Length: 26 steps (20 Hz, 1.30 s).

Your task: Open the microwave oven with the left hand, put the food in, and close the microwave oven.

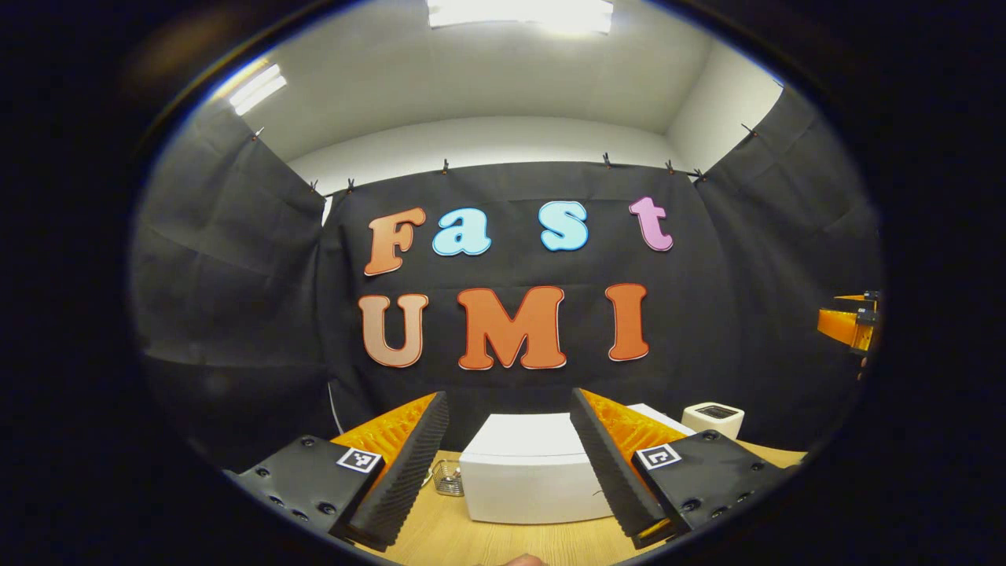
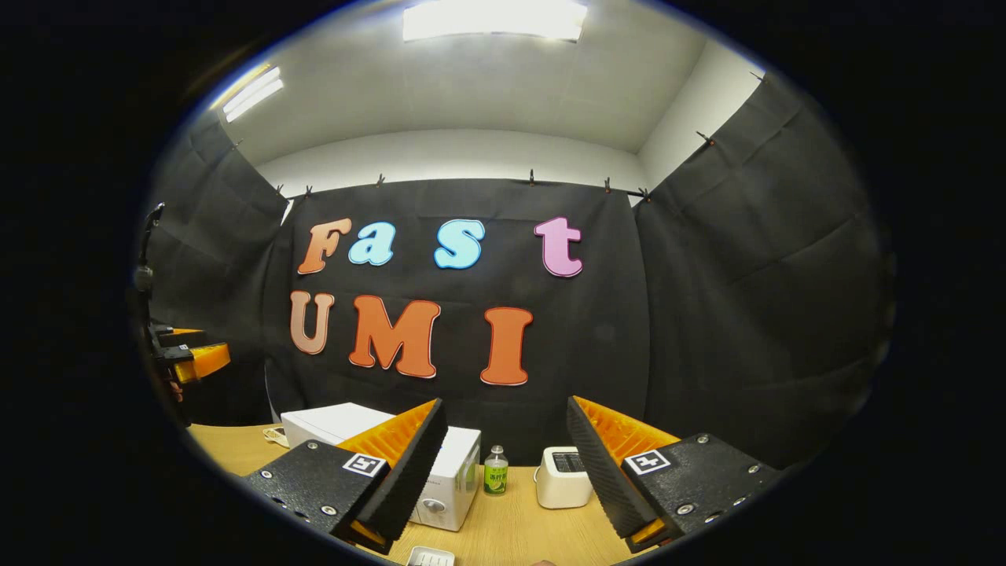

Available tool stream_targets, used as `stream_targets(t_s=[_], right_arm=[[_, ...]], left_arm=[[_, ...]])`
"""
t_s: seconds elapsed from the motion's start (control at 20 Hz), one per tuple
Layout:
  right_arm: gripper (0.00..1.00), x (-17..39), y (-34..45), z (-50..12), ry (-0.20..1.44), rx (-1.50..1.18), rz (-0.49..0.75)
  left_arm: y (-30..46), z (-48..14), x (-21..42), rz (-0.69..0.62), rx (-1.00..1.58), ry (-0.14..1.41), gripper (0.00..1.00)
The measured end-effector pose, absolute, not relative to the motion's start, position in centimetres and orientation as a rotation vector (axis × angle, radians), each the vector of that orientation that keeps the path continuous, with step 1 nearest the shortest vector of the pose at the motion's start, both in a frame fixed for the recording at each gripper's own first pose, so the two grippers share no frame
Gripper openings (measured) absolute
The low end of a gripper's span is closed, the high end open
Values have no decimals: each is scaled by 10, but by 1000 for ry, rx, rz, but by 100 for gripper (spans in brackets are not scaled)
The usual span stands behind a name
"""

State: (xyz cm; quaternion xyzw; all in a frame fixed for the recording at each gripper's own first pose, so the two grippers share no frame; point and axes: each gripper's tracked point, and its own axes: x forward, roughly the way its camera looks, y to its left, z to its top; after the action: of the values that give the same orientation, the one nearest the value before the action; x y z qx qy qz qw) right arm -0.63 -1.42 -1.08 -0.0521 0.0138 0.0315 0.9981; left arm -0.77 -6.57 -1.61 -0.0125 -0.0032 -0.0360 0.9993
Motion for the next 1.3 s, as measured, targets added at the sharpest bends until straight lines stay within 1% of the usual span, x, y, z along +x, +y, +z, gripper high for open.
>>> stream_targets(t_s=[0.2, 0.45, 0.5, 0.55, 0.6, 0.7, 0.75, 0.85, 0.9, 1.0, 1.05, 1.1, 1.15, 1.25, 1.3], right_arm=[[95, -7, -25, -22, 40, -103, 50], [95, -13, -34, -48, 70, -92, 57], [95, -15, -38, -55, 79, -94, 57], [94, -16, -41, -61, 88, -99, 55], [95, -17, -45, -67, 94, -106, 51], [95, -21, -52, -75, 93, -125, 40], [95, -23, -56, -78, 89, -134, 36], [95, -28, -62, -85, 87, -145, 30], [95, -31, -64, -90, 90, -146, 29], [95, -36, -66, -102, 103, -139, 35], [95, -39, -67, -107, 108, -136, 38], [95, -40, -69, -113, 114, -137, 40], [95, -41, -71, -119, 122, -139, 39], [95, -43, -77, -131, 143, -135, 34], [95, -43, -79, -137, 155, -128, 31]], left_arm=[[-82, -28, -6, -85, -34, 4, 96], [-127, -55, -7, -137, -43, 8, 96], [-139, -63, -8, -152, -45, 12, 100], [-150, -72, -7, -167, -48, 17, 96], [-162, -80, -6, -184, -50, 25, 96], [-185, -97, -5, -219, -51, 38, 100], [-197, -107, -4, -242, -49, 44, 96], [-218, -124, 0, -275, -53, 58, 96], [-226, -134, 2, -284, -54, 66, 100], [-244, -155, 6, -296, -47, 92, 96], [-252, -165, 9, -301, -43, 106, 96], [-262, -177, 13, -308, -41, 121, 100], [-270, -189, 16, -313, -33, 141, 96], [-283, -213, 23, -325, -20, 174, 96], [-291, -227, 26, -335, -17, 197, 100]])
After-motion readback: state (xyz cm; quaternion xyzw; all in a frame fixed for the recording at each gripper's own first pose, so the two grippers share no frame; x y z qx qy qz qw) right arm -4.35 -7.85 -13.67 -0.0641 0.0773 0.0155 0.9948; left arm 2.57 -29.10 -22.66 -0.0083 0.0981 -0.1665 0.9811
